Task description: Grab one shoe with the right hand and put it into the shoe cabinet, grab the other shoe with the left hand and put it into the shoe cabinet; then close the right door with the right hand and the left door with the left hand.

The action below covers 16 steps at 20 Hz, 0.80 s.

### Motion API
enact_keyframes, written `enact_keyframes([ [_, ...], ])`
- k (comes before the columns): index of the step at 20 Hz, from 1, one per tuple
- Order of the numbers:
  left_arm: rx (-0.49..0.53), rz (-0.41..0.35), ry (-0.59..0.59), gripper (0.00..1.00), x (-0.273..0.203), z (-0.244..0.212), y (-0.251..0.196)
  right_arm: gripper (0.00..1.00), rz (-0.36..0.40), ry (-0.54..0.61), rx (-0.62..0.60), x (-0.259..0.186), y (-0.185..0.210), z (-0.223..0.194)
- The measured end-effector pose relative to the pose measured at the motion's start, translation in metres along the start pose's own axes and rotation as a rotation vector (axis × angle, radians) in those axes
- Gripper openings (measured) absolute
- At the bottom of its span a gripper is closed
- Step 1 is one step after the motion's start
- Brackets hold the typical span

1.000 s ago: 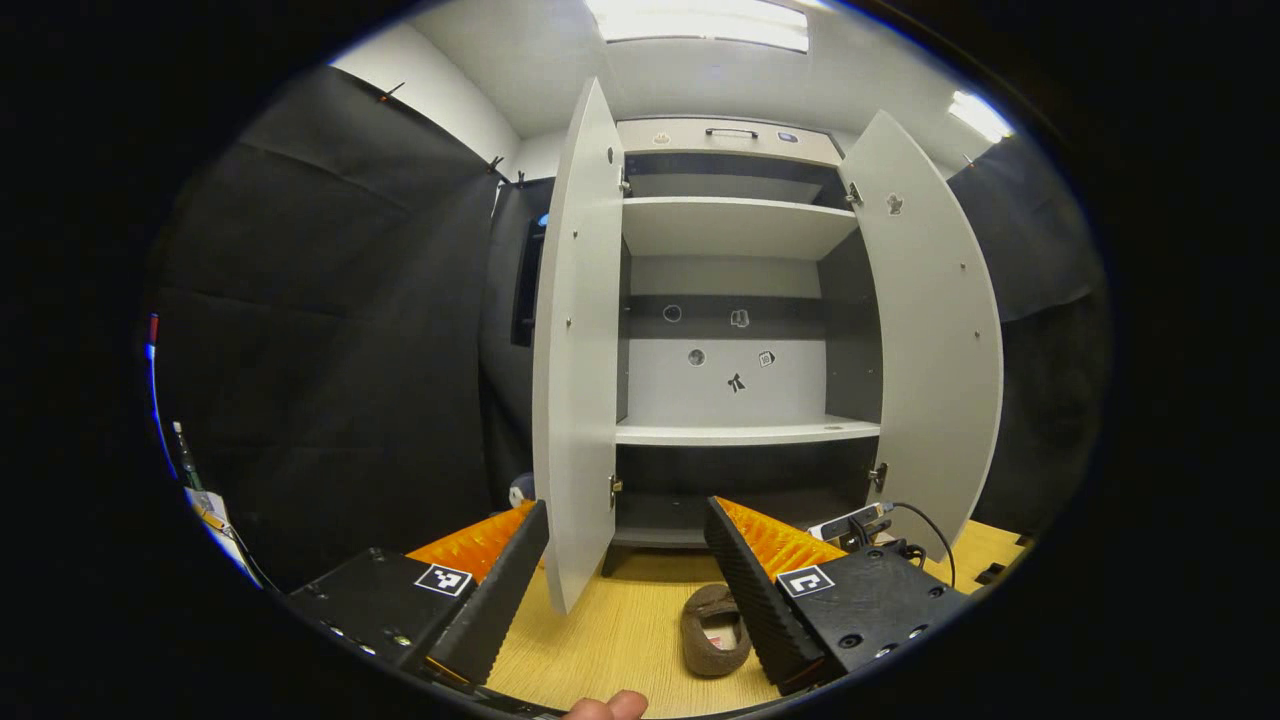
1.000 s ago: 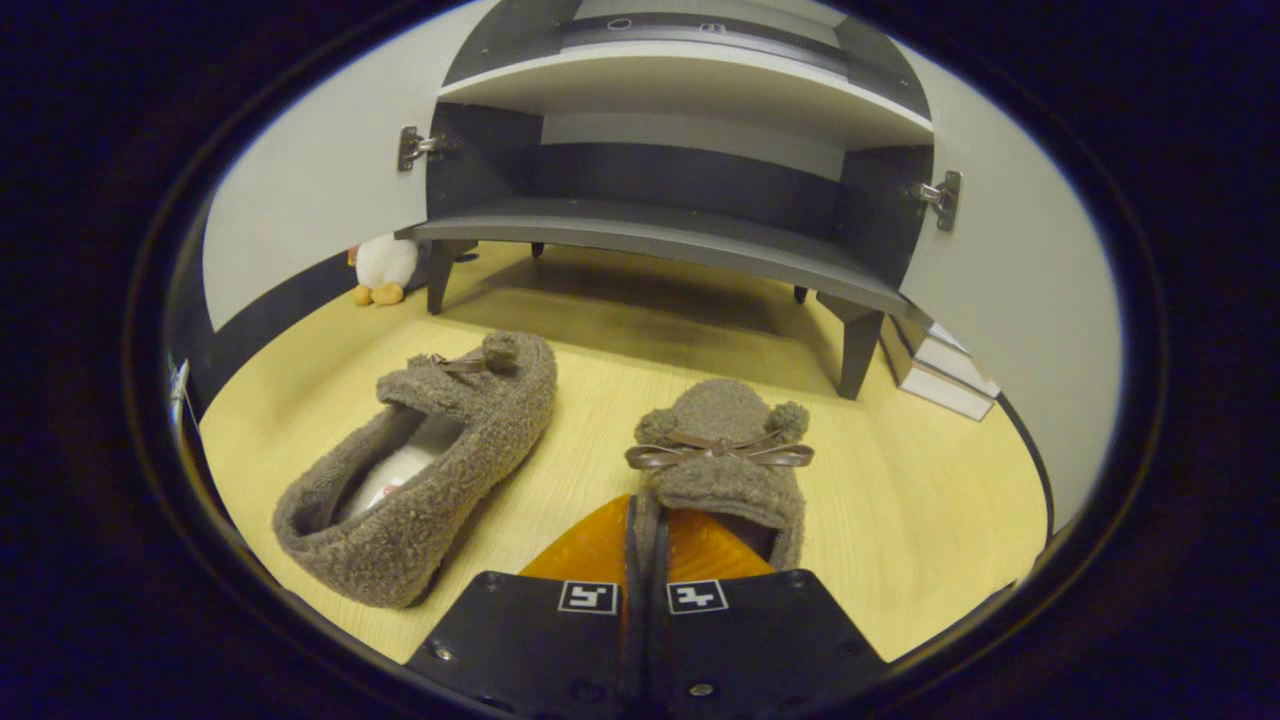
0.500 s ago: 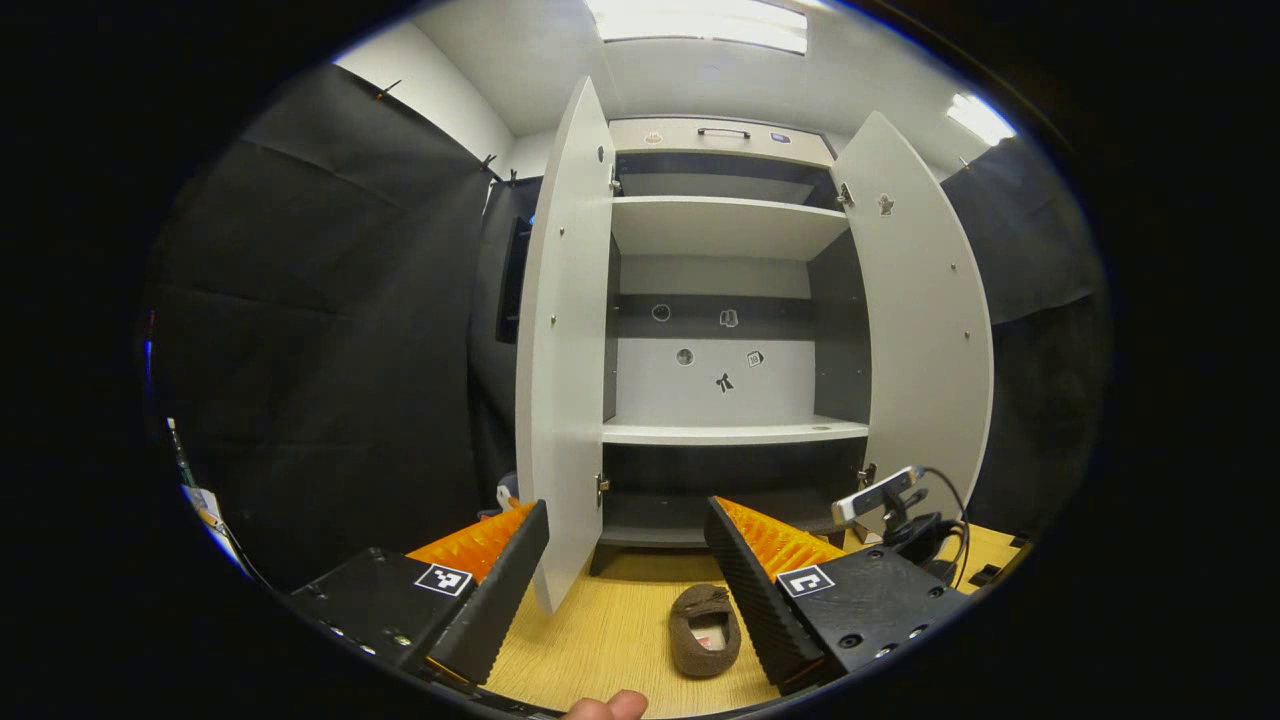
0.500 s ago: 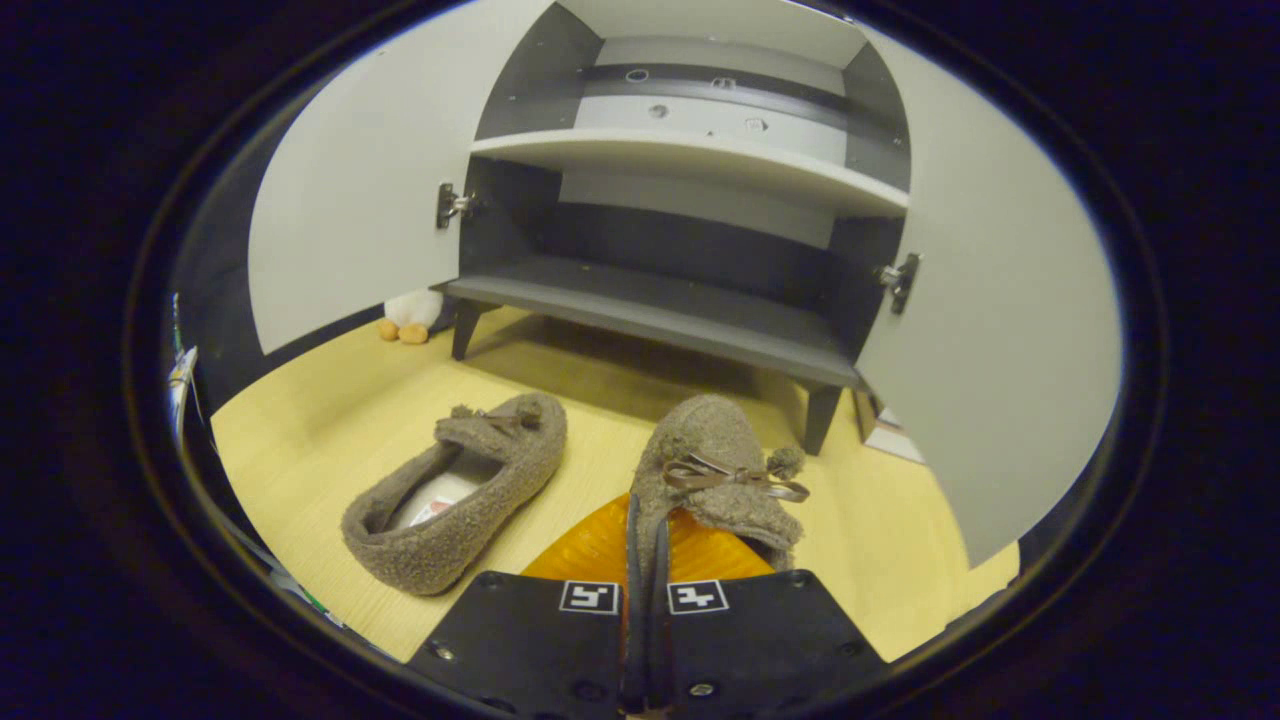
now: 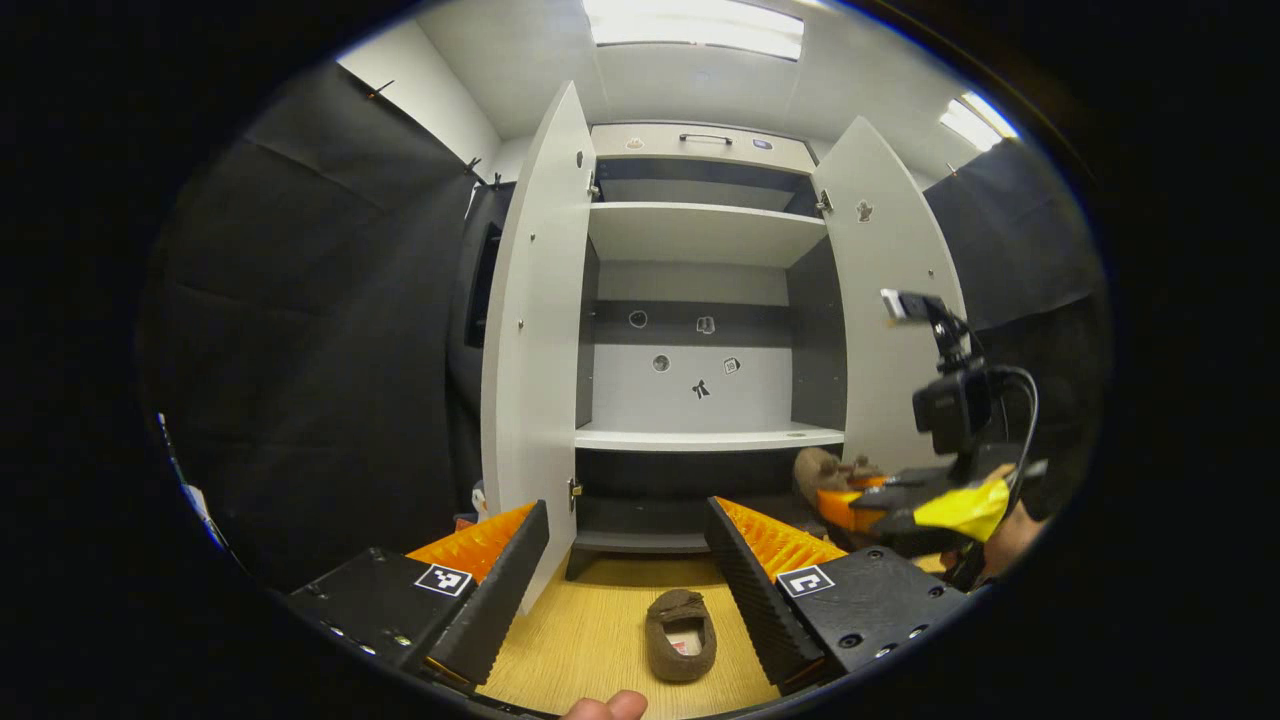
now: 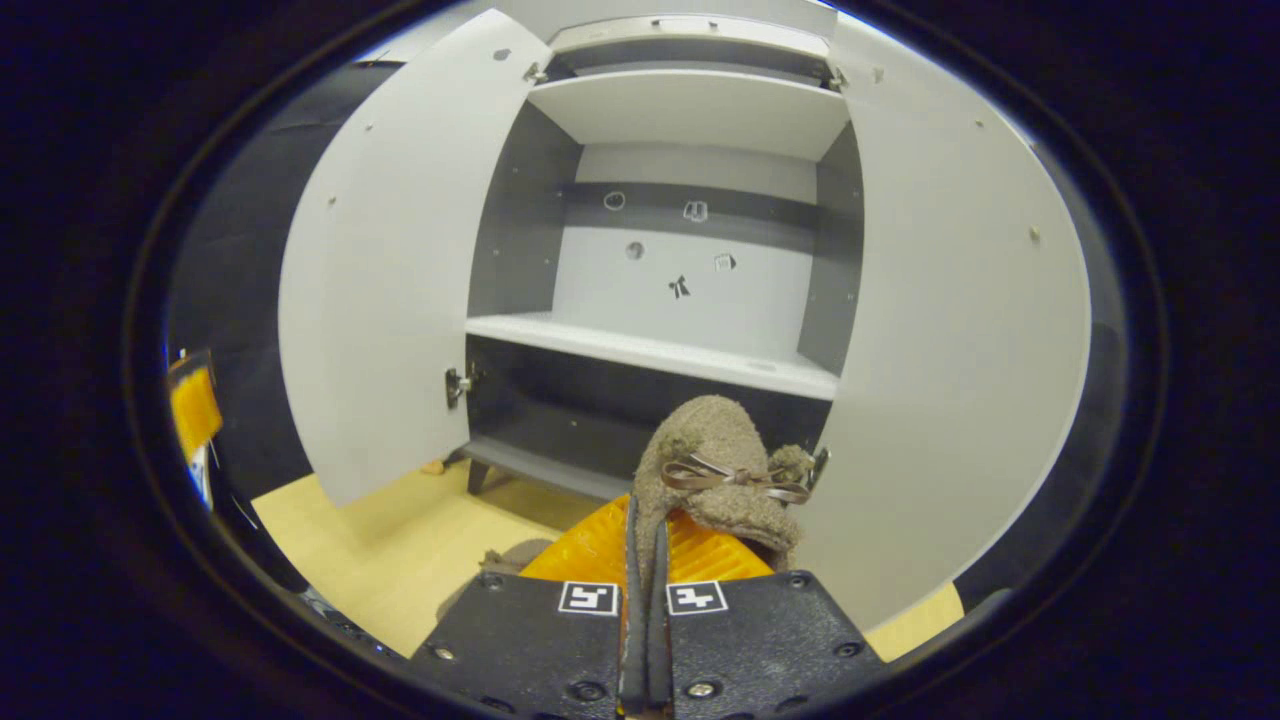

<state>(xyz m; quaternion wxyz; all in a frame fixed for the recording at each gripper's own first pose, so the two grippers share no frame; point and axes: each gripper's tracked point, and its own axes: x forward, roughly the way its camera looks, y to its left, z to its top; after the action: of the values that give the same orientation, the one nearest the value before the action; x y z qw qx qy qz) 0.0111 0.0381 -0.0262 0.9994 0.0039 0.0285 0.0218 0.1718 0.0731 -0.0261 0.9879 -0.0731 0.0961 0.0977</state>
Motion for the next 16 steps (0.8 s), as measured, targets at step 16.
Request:
enact_keyframes([
  [16, 0.008, 0.065, -0.01, 0.95, -0.008, 0.002, 0.025, 0.05, -0.095, 0.182, -0.03, 0.225, -0.058, 0.136],
])
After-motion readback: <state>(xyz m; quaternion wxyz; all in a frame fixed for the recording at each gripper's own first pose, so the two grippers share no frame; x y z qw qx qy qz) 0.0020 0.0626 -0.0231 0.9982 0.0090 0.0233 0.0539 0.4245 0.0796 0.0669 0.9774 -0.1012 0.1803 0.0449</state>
